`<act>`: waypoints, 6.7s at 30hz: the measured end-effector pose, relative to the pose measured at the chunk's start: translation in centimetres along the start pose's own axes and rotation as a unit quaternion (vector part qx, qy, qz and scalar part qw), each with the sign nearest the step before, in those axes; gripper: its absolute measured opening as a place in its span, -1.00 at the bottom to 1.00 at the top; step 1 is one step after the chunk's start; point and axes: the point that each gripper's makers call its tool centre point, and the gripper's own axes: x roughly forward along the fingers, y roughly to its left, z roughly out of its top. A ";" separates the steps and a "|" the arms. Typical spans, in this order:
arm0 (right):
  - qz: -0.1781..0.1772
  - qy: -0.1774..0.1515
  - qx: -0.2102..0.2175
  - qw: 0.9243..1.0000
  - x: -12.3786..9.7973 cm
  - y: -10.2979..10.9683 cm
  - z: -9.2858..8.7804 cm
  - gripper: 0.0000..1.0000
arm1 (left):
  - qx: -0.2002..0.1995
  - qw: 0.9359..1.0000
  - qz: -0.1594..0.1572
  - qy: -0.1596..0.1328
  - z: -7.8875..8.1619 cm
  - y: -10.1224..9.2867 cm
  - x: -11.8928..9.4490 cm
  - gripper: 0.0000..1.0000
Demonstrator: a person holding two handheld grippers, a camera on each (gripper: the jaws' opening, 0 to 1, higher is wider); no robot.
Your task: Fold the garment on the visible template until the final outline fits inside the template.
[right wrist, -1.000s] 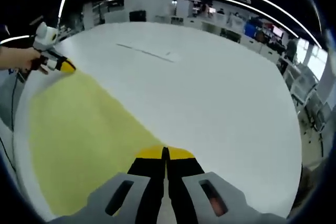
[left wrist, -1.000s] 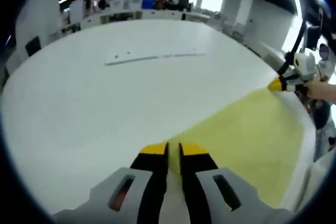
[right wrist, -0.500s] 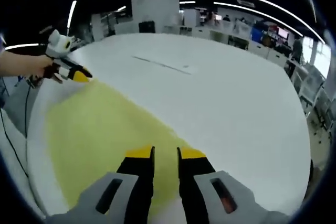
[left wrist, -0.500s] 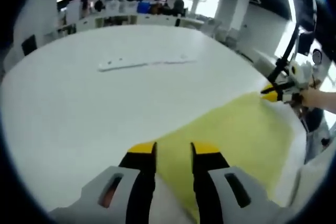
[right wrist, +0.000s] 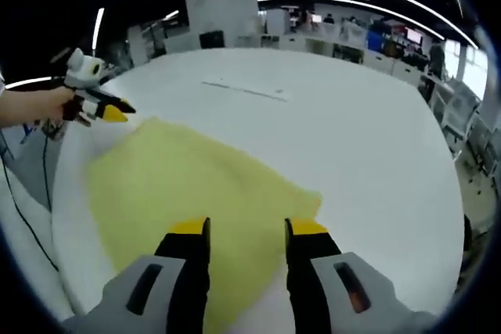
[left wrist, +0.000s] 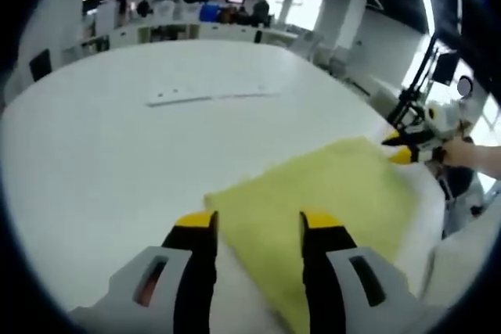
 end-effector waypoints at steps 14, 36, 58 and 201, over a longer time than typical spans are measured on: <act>-0.010 -0.015 0.025 1.000 -3.4 2.1 -1.1 0.07 | -0.018 1.000 -0.015 0.003 -1.8 -1.6 -3.2 -0.02; -0.022 -0.013 0.044 0.999 -8.0 4.8 -3.8 0.31 | -0.054 0.998 -0.027 -0.020 -5.0 -3.7 -9.1 0.26; 0.020 -0.010 0.057 0.998 -12.7 8.1 -4.9 0.79 | -0.049 0.997 -0.058 -0.031 -7.0 -7.0 -14.6 0.76; 0.032 0.031 -0.025 0.999 -7.7 5.3 -10.8 -0.96 | 0.086 0.993 -0.062 0.045 -13.0 -3.6 -6.4 -0.99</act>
